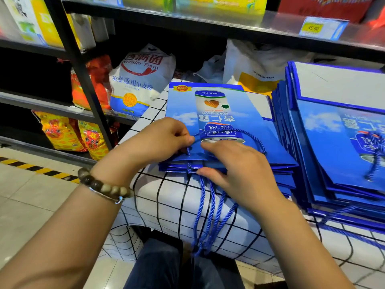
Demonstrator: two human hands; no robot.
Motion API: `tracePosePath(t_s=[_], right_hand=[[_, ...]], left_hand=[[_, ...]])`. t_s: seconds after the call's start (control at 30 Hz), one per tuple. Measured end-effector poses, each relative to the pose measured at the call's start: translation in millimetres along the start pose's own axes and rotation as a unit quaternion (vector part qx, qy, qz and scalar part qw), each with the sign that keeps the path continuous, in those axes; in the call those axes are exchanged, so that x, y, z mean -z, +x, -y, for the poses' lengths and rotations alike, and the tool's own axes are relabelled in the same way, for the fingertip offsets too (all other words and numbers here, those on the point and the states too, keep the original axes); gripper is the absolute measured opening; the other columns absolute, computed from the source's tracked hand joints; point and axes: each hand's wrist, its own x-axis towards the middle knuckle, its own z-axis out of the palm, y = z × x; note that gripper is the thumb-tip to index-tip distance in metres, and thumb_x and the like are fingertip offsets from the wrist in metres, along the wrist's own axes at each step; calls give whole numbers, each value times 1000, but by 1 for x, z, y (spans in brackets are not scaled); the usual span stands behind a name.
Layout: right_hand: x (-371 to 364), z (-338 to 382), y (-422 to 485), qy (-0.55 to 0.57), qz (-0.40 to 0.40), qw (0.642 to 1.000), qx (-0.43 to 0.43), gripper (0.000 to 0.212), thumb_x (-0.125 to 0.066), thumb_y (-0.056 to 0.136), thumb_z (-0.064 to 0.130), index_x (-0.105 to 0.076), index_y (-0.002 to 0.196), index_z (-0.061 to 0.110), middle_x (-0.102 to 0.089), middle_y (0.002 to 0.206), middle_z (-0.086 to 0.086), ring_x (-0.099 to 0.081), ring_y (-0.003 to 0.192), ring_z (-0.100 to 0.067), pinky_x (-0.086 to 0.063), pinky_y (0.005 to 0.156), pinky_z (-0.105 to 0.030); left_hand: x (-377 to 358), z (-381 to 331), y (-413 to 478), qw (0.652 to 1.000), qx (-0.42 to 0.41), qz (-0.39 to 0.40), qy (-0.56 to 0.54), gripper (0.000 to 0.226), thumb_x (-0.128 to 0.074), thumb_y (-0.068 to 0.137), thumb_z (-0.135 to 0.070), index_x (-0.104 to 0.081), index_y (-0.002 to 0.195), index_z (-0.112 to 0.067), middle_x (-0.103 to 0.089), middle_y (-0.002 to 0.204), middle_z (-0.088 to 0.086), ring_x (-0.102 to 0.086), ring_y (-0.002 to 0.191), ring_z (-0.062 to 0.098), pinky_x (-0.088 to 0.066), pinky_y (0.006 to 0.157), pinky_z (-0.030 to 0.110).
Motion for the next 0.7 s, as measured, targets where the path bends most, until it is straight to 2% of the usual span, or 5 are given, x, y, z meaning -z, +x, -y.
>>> tracePosePath(t_s=[0.13,0.27,0.47,0.6,0.7], right_hand=[[-2,-2,-6,16,2,1000,20,22,-60,77,26,-73,92,15,-73,84,2,-69,73,-19,-56,55,-30],[-5,-4,-9,20,-14,1000,6,31,-68,61,6,-74,91,15,-74,83,3,-70,70,-18,-55,48,-28],[6,0,-5,43,17,999,0,27,-49,81,27,-73,89,20,-73,85,7,-69,76,-16,-56,55,-27],[21,9,7,100,54,991,-68,44,-38,84,52,-70,91,25,-71,92,10,-64,88,-11,-54,69,-31],[30,0,21,98,-13,982,-158,37,-36,94,42,-63,109,22,-64,113,3,-56,105,-18,-46,84,-34]], left_hand=[[1,11,12,989,17,-150,-11,25,-50,93,-23,-52,70,-13,-61,73,11,-55,63,28,-49,65,33],[4,23,20,984,37,-171,42,39,-46,94,-35,-58,74,-4,-64,79,16,-58,79,33,-43,70,36],[12,31,29,982,99,-147,-59,46,-70,79,-31,-62,77,14,-53,63,22,-44,57,22,-36,57,30],[7,32,31,978,84,-160,-101,28,-65,84,-20,-57,73,4,-48,61,15,-42,56,22,-30,52,29],[9,27,22,958,55,-197,-203,13,-57,89,-11,-58,78,-3,-57,73,16,-53,60,22,-41,54,28]])
